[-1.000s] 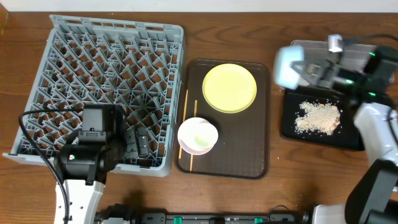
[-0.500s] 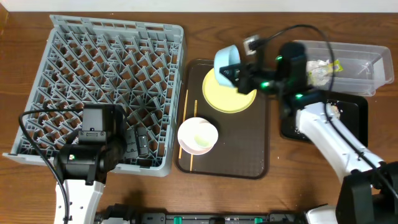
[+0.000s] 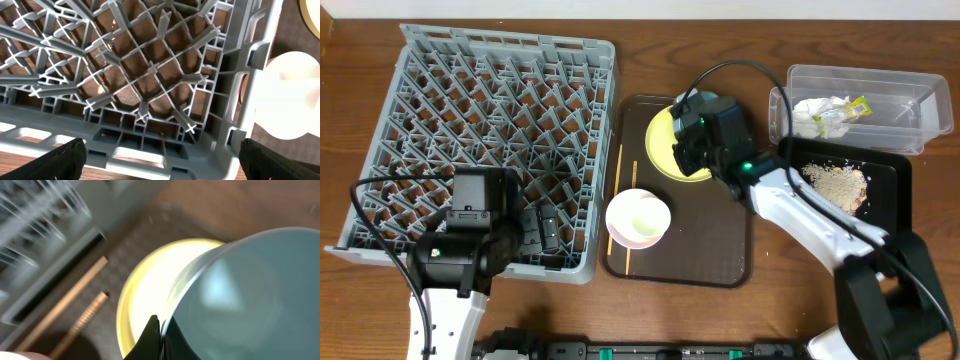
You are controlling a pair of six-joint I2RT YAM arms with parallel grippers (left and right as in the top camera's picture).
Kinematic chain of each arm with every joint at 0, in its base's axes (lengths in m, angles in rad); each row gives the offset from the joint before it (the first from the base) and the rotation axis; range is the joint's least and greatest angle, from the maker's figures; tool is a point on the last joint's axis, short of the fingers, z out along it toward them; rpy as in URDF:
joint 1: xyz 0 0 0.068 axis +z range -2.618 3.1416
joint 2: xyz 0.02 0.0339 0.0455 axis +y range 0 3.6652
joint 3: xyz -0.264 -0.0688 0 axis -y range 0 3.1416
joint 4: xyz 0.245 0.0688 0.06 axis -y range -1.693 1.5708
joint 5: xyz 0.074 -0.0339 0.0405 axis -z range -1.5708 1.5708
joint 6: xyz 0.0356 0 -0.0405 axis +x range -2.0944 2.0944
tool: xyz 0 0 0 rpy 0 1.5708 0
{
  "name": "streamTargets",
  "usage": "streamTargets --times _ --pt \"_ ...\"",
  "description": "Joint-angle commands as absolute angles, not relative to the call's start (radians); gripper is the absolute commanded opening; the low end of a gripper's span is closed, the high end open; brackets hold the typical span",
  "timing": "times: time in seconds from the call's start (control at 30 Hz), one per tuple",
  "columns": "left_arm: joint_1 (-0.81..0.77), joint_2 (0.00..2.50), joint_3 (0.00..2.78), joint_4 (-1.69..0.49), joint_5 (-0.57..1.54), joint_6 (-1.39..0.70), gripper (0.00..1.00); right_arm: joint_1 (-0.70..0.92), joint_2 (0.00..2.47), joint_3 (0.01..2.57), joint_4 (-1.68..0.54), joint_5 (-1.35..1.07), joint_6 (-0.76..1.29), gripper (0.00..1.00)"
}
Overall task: Sort waste into correct bins and load items into the dishwasher
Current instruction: 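Carry the empty blue bowl left and set it on the yellow plate, then release the blue bowl and grasp the white bowl inside the pink bowl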
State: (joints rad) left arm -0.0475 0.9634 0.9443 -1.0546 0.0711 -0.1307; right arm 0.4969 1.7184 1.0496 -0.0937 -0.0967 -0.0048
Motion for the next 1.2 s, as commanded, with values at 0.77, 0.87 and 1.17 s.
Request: streamTargets --times 0.77,0.87,1.17 --pt "-0.044 0.962 0.963 -1.058 0.063 -0.132 0.98 0.505 1.557 1.053 -0.297 -0.416 0.074 0.72" --pt "-0.044 0.963 0.963 -1.058 0.063 -0.132 0.98 0.513 1.546 1.053 -0.358 -0.442 0.14 0.62" --pt "-0.044 0.963 0.963 -1.059 0.063 -0.132 0.98 0.577 1.613 1.033 -0.529 -0.39 0.17 0.49"
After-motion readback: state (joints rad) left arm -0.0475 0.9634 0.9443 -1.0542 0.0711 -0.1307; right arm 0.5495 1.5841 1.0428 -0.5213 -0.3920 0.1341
